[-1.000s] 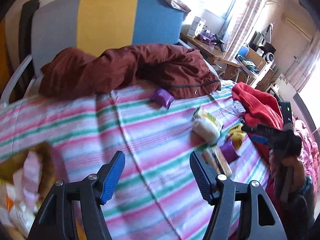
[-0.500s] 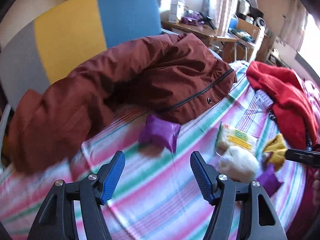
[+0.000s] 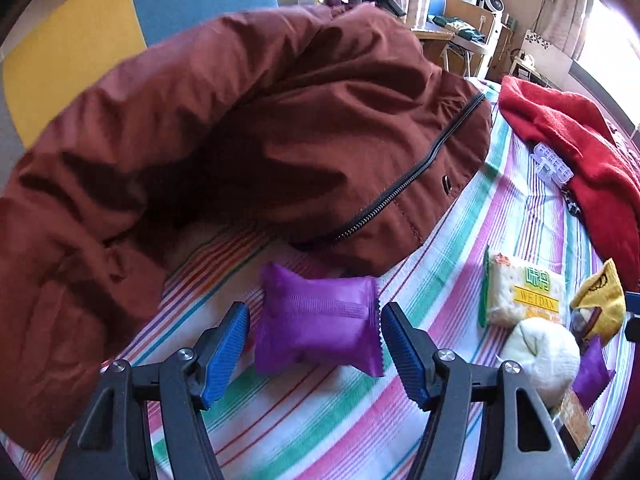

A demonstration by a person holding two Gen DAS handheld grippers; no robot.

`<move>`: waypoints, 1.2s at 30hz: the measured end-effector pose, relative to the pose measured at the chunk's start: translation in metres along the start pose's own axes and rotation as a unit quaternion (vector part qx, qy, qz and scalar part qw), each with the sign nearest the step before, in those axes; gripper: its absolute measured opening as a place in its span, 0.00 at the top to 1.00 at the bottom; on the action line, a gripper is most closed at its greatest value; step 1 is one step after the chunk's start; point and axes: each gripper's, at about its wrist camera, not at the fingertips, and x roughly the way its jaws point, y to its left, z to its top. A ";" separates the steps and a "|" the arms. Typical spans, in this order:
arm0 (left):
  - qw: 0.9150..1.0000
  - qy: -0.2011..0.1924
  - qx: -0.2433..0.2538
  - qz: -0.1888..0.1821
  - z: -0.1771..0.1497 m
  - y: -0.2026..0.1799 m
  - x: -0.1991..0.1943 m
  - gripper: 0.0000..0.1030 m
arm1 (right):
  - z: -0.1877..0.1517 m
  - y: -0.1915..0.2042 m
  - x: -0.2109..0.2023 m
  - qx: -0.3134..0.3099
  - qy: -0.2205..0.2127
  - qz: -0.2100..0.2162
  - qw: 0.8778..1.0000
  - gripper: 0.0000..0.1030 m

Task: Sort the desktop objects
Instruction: 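Grasp the purple pouch with the left tool while the right tool grasps the yellow sock, then carry the purple pouch and yellow sock into the gold tray and open both tools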

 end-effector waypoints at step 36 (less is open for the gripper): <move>0.986 -0.094 -0.130 -0.044 -0.148 -0.065 -0.181 0.51 | 0.018 0.011 -0.035 -0.050 -0.088 0.047 0.994 0.76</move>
